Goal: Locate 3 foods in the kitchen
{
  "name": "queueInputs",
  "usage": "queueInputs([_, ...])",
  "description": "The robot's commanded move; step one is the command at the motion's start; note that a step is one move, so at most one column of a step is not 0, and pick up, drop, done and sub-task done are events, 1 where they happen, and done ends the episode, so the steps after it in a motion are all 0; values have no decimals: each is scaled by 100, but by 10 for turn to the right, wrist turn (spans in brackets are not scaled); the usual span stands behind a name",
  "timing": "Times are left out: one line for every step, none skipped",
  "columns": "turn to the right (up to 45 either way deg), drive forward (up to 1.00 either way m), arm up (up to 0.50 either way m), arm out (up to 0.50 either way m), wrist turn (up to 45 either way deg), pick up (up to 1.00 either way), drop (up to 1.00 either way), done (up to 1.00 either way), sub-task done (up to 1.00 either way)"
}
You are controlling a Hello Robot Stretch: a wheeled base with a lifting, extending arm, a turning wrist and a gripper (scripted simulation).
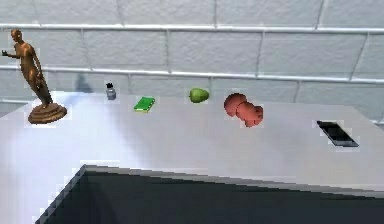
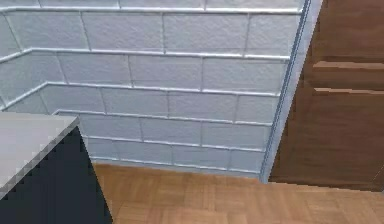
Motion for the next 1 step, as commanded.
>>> queueInputs([-30,0,0,0,0,0,0,0,0])
